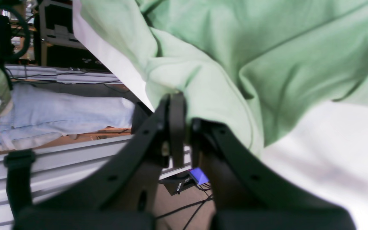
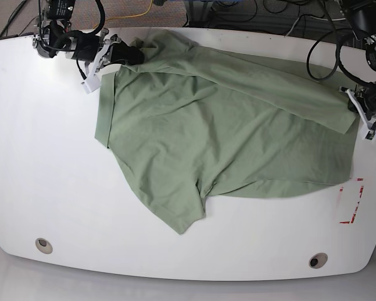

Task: Layout the t-shirt on the table in an organized manner, then fold the t-shirt properly
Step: 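Release and regrasp the shirt's side edge with the left gripper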

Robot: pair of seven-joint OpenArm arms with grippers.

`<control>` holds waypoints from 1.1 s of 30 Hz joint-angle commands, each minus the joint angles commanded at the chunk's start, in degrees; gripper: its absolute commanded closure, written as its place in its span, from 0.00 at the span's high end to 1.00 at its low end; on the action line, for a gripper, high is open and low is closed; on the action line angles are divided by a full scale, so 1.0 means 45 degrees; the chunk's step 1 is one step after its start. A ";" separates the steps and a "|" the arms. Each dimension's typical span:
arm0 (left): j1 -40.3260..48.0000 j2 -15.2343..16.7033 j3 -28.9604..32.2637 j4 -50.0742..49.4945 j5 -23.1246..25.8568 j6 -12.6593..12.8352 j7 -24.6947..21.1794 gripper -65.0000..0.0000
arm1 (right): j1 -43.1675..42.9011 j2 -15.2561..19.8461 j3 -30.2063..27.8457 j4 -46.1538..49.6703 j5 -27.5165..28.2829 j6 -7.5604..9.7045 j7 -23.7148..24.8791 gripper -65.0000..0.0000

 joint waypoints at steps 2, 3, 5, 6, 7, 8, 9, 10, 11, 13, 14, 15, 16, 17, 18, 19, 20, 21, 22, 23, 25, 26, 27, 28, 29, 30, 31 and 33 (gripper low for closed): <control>0.0078 0.0000 -0.0059 0.0117 0.0000 0.0000 0.0000 0.03 | -0.0020 0.0000 0.0000 0.0000 0.0000 0.0000 0.0000 0.00; 0.0274 -0.0020 -0.0059 0.0137 0.0000 0.0000 0.0000 0.03 | -0.0020 0.0000 0.0000 0.0000 0.0000 0.0000 0.0000 0.00; 0.0430 -0.0020 -0.0059 0.0156 0.0000 0.0000 0.0000 0.03 | -0.0020 0.0000 0.0000 0.0000 0.0000 0.0000 0.0000 0.00; 0.0449 -0.0020 -0.0059 0.0156 0.0000 0.0000 0.0000 0.03 | -0.0020 0.0000 0.0000 0.0000 0.0000 0.0000 0.0000 0.00; 0.0469 -0.0020 -0.0059 0.0156 0.0000 0.0000 0.0000 0.03 | 0.0000 0.0000 0.0000 0.0000 0.0000 0.0000 0.0000 0.00; 0.0469 -0.0020 -0.0059 0.0156 0.0000 0.0000 0.0000 0.03 | 0.0000 0.0000 0.0000 0.0000 0.0000 0.0000 0.0000 0.00; 0.0469 -0.0020 -0.0059 0.0156 0.0000 0.0000 0.0000 0.03 | 0.0000 0.0000 0.0000 0.0000 0.0000 0.0000 0.0000 0.00; 0.0469 -0.0020 -0.0059 0.0156 0.0000 0.0000 0.0000 0.03 | 0.0000 0.0000 0.0000 0.0000 0.0000 0.0000 0.0000 0.00; 0.0469 -0.0020 -0.0078 0.0156 0.0000 0.0000 0.0000 0.03 | -0.0020 0.0000 0.0000 0.0000 0.0000 0.0000 0.0000 0.00; 0.0469 0.0000 -0.0078 0.0137 0.0000 0.0000 0.0000 0.03 | -0.0039 0.0000 0.0000 0.0000 0.0000 0.0000 0.0000 0.00; 0.0469 0.0000 -0.0078 0.0137 0.0000 0.0000 0.0000 0.03 | -0.0039 0.0000 0.0000 0.0000 0.0000 0.0000 0.0000 0.00; 0.0469 0.0000 -0.0078 0.0137 0.0000 0.0000 0.0000 0.03 | -0.0039 0.0000 0.0000 0.0000 0.0000 0.0000 0.0000 0.00; 0.0430 0.0020 -0.0078 0.0098 0.0000 0.0000 0.0000 0.04 | -0.0039 0.0000 0.0000 0.0000 0.0000 0.0000 0.0000 0.00; 0.0410 0.0020 -0.0078 0.0059 0.0020 0.0000 -0.0039 0.04 | -0.0059 0.0000 0.0000 0.0000 0.0000 0.0000 0.0000 0.00; 0.0410 0.0020 -0.0078 0.0059 0.0020 0.0000 -0.0039 0.05 | -0.0059 0.0000 0.0000 0.0000 0.0000 0.0000 0.0000 0.00; 0.0391 0.0020 -0.0078 0.0059 0.0020 0.0000 -0.0039 0.08 | -0.0059 0.0000 0.0000 0.0000 0.0000 0.0000 0.0000 0.00; 0.0391 0.0039 -0.0078 0.0059 0.0020 0.0000 -0.0039 0.11 | -0.0059 0.0000 0.0000 0.0000 0.0000 0.0000 0.0000 0.00; 0.0332 0.0059 -0.0078 0.0059 0.0020 0.0000 -0.0039 0.18 | -0.0059 0.0000 0.0000 0.0000 0.0000 0.0000 0.0000 0.00; 0.0195 0.0078 -0.0078 0.0059 0.0020 0.0000 -0.0039 0.21 | -0.0059 0.0000 0.0000 0.0000 0.0000 0.0000 0.0000 0.00; 0.0020 0.0078 -0.0098 0.0059 0.0039 0.0000 -0.0039 0.25 | -0.0059 0.0000 0.0000 0.0000 0.0000 0.0000 0.0000 0.00; -0.0215 0.0078 -0.0098 -0.0059 0.0059 0.0000 -0.0039 0.31 | -0.0059 0.0000 0.0000 0.0000 0.0000 0.0000 0.0000 0.00; -0.0332 0.0078 -0.0117 -0.0313 0.0039 0.0000 -0.0039 0.34 | -0.0059 0.0000 0.0000 0.0000 0.0000 0.0000 0.0000 0.00; -0.0371 0.0078 -0.0156 -0.0449 0.0039 0.0000 -0.0039 0.35 | -0.0078 0.0000 0.0000 0.0000 0.0000 0.0000 0.0000 0.00; -0.0547 0.0078 -0.0293 -0.0723 0.0020 0.0000 -0.0039 0.36 | -0.0078 0.0000 0.0000 0.0000 0.0000 0.0000 0.0000 0.00; -0.0723 0.0078 -0.0410 -0.1016 0.0020 0.0000 -0.0039 0.36 | -0.0078 0.0000 0.0000 0.0000 0.0000 0.0000 0.0000 0.00; -0.0899 0.0078 -0.0547 -0.1368 0.0020 0.0000 -0.0039 0.36 | -0.0078 0.0000 0.0000 0.0000 0.0000 0.0000 0.0000 0.00; -0.1153 0.0078 -0.0645 -0.1836 0.0020 0.0000 -0.0039 0.36 | -0.0078 0.0000 0.0000 0.0000 0.0000 0.0000 0.0000 0.00; -0.1387 0.0039 -0.0703 -0.2462 0.0000 0.0000 -0.0039 0.36 | -0.0078 0.0000 0.0000 0.0000 0.0000 0.0000 0.0000 0.00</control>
